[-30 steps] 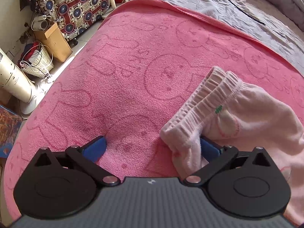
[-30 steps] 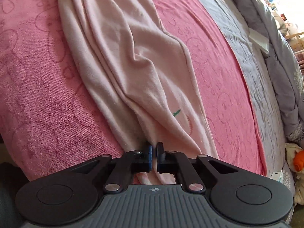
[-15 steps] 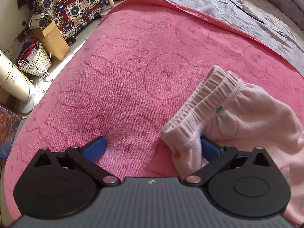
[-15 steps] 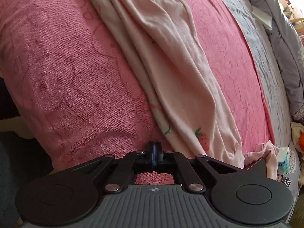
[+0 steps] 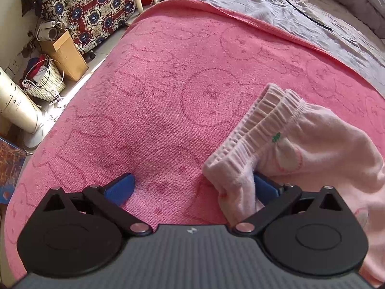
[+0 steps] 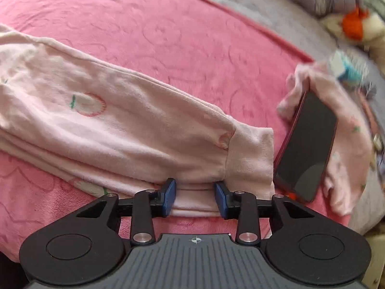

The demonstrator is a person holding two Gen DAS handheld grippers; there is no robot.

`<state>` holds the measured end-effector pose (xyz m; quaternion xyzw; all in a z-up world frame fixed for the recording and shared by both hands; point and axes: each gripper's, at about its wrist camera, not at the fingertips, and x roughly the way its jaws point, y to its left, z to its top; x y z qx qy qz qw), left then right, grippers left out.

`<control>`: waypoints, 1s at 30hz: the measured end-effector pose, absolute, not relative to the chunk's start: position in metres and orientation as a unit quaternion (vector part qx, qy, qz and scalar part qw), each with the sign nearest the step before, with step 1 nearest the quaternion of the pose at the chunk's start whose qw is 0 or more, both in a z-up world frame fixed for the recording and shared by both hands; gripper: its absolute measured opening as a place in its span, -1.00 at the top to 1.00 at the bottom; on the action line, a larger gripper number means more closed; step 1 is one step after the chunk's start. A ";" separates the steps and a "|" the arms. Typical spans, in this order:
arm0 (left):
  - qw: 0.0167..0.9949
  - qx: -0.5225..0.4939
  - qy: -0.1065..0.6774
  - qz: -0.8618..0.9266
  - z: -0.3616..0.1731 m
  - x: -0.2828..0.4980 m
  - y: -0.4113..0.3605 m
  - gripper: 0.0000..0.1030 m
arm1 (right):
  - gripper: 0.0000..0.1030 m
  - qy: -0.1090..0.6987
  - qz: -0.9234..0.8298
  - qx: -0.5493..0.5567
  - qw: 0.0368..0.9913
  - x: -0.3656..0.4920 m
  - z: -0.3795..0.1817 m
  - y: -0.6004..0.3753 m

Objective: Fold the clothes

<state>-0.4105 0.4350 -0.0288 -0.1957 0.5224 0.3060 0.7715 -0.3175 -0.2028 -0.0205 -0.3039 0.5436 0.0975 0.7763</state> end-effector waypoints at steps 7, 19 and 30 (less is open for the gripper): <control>0.785 -0.189 0.505 0.306 -0.030 -0.417 0.431 -1.00 | 0.21 0.486 0.263 -0.342 0.760 -0.314 0.037 -0.122; 0.803 -0.178 0.485 0.296 -0.031 -0.423 0.429 -1.00 | 0.21 0.301 0.601 -0.305 0.675 -0.314 0.030 0.218; 0.831 -0.132 0.482 0.245 -0.018 -0.440 0.430 -1.00 | 0.08 0.265 0.635 -0.392 0.611 -0.322 -0.016 0.353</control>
